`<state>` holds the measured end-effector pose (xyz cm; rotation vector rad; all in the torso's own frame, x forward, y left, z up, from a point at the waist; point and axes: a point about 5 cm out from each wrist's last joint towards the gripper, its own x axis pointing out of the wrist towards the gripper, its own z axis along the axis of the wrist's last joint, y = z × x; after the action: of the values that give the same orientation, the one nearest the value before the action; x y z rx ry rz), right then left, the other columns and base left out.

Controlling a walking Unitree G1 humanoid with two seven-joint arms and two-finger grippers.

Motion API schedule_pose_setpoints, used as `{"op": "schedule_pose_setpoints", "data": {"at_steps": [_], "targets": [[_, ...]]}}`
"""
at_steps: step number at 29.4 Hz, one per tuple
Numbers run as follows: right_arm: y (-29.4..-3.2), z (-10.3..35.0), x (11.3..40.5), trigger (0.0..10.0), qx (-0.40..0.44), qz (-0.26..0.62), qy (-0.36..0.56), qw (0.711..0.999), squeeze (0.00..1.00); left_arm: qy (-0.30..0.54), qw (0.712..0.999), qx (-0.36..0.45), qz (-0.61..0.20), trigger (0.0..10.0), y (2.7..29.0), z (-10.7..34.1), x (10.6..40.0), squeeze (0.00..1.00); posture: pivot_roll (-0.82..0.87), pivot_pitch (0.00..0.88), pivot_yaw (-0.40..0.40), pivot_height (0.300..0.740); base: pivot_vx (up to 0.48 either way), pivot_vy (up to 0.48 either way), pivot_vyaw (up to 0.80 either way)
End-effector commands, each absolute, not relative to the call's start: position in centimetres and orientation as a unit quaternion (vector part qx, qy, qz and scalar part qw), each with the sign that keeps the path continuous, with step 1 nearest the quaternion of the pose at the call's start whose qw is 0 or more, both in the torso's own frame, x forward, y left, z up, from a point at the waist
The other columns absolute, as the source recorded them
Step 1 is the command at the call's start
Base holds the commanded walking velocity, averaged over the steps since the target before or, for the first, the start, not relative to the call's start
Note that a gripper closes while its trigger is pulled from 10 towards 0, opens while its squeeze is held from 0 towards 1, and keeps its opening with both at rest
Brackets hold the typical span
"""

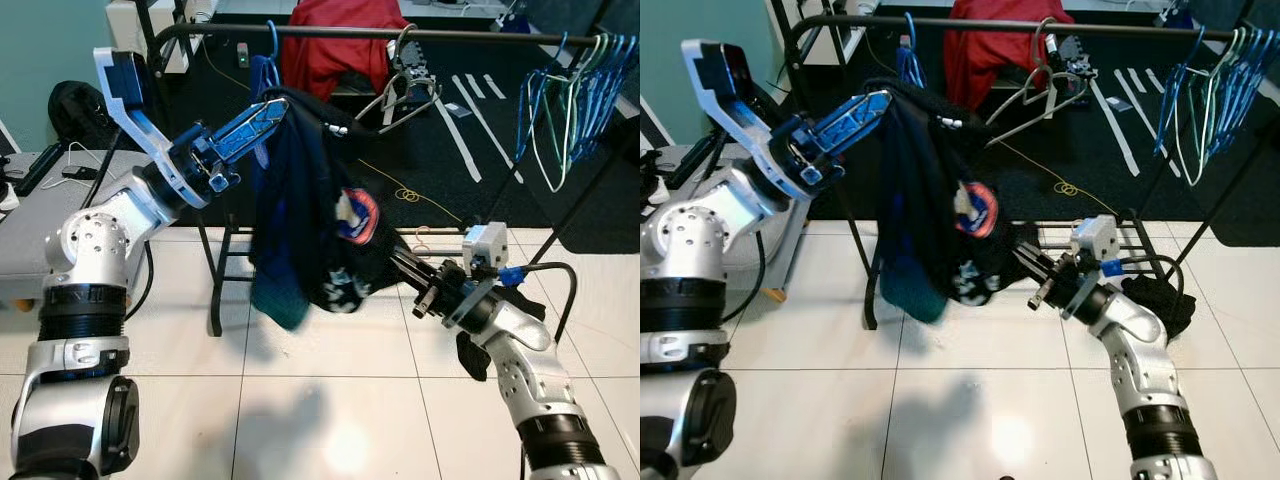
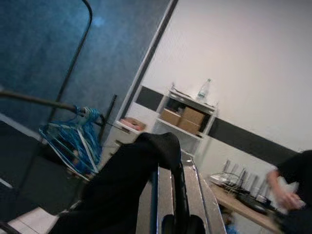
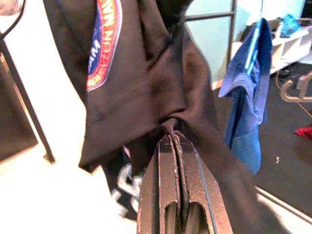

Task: Hang hanger

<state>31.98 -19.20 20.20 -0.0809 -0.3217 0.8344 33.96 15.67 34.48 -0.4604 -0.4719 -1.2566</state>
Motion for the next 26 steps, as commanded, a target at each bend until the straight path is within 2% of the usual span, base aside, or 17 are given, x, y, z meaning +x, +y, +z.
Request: {"op": "schedule_pose_setpoints", "data": {"at_steps": [1,4,6,7,8,9,10,12,14,16,17,20,21,23,24,25,26], "targets": [[-20.3,20.7,31.7,0.0,-0.047,0.380,-0.159,0.910,0.00,-0.228,0.765,-0.195,-0.569,0.0,16.3,34.8,34.0,0.00,-0.03,0.215,-0.001,0.740,0.000,0.000,0.00],[-21.0,20.9,31.9,0.0,-0.060,0.358,-0.156,0.919,0.00,-0.230,0.769,-0.192,-0.565,0.0,16.5,34.8,34.1,0.00,-0.04,0.213,0.001,0.740,0.000,0.000,0.00],[-24.8,22.8,33.2,0.0,-0.080,0.195,-0.193,0.958,0.00,-0.208,0.792,-0.159,-0.552,0.0,17.1,33.8,34.1,0.00,-0.04,0.213,0.001,0.740,0.000,0.000,0.00],[-24.8,22.8,33.2,0.0,-0.080,0.195,-0.193,0.958,0.00,-0.208,0.792,-0.159,-0.552,0.0,17.1,33.8,34.1,0.00,-0.04,0.213,0.001,0.740,0.000,0.000,0.00],[-26.0,23.6,33.4,0.0,-0.078,0.142,-0.211,0.964,0.00,-0.200,0.800,-0.150,-0.545,0.0,17.3,33.4,34.2,0.00,-0.04,0.213,0.001,0.740,0.000,0.000,0.00],[-26.0,23.6,33.4,0.0,-0.078,0.142,-0.211,0.964,0.00,-0.200,0.800,-0.150,-0.545,0.0,17.3,33.4,34.2,0.00,-0.04,0.213,0.001,0.740,0.000,0.000,0.00],[-26.1,24.8,33.3,0.0,-0.056,0.131,-0.241,0.960,0.00,-0.189,0.812,-0.139,-0.534,0.0,17.4,33.0,34.3,0.00,-0.04,0.215,-0.006,0.740,0.000,0.000,0.00],[-25.7,25.7,33.1,0.0,-0.036,0.145,-0.262,0.953,0.00,-0.182,0.822,-0.130,-0.524,0.0,17.4,32.6,34.5,0.00,-0.04,0.215,-0.006,0.740,0.000,0.000,0.00],[-23.5,27.8,32.5,0.0,0.000,0.208,-0.303,0.930,0.00,-0.166,0.857,-0.105,-0.476,0.0,17.6,31.6,35.3,0.00,-0.04,0.218,-0.009,0.740,0.000,0.000,0.00],[-23.5,27.8,32.5,0.0,0.000,0.208,-0.303,0.930,0.00,-0.166,0.857,-0.105,-0.476,0.0,17.6,31.6,35.3,0.00,-0.04,0.218,-0.009,0.740,0.000,0.000,0.00],[-22.8,28.4,32.3,0.0,0.006,0.228,-0.310,0.923,0.00,-0.163,0.868,-0.099,-0.457,0.0,17.8,31.3,35.7,0.00,-0.04,0.219,-0.008,0.740,0.000,0.000,0.00],[-20.8,29.6,31.9,0.0,0.011,0.280,-0.315,0.907,0.00,-0.157,0.927,-0.069,-0.334,0.2,18.9,30.3,37.2,0.00,-0.05,0.220,-0.007,0.740,0.000,0.000,0.00],[-20.8,29.6,31.9,0.0,0.011,0.280,-0.315,0.907,0.00,-0.157,0.927,-0.069,-0.334,0.2,18.9,30.3,37.2,0.00,-0.05,0.220,-0.007,0.740,0.000,0.000,0.00],[-20.3,29.9,32.1,0.0,0.021,0.276,-0.320,0.906,0.00,-0.139,0.954,-0.050,-0.260,3.2,19.7,29.1,37.8,0.00,-0.05,0.220,-0.009,0.740,0.000,0.000,0.00],[-20.3,29.9,32.1,0.0,0.021,0.276,-0.320,0.906,0.00,-0.139,0.954,-0.050,-0.260,3.2,19.7,29.1,37.8,0.00,-0.05,0.220,-0.009,0.740,0.000,0.000,0.00],[-20.2,30.1,32.2,0.0,0.030,0.267,-0.322,0.908,0.00,-0.124,0.965,-0.044,-0.226,6.5,20.1,28.2,38.1,0.00,-0.05,0.221,-0.007,0.740,0.000,0.000,0.00],[-20.0,30.2,32.4,0.0,0.041,0.259,-0.325,0.909,0.00,-0.097,0.977,-0.049,-0.183,7.8,20.8,26.8,38.3,0.00,-0.05,0.221,-0.010,0.740,0.000,0.000,0.00]]}}
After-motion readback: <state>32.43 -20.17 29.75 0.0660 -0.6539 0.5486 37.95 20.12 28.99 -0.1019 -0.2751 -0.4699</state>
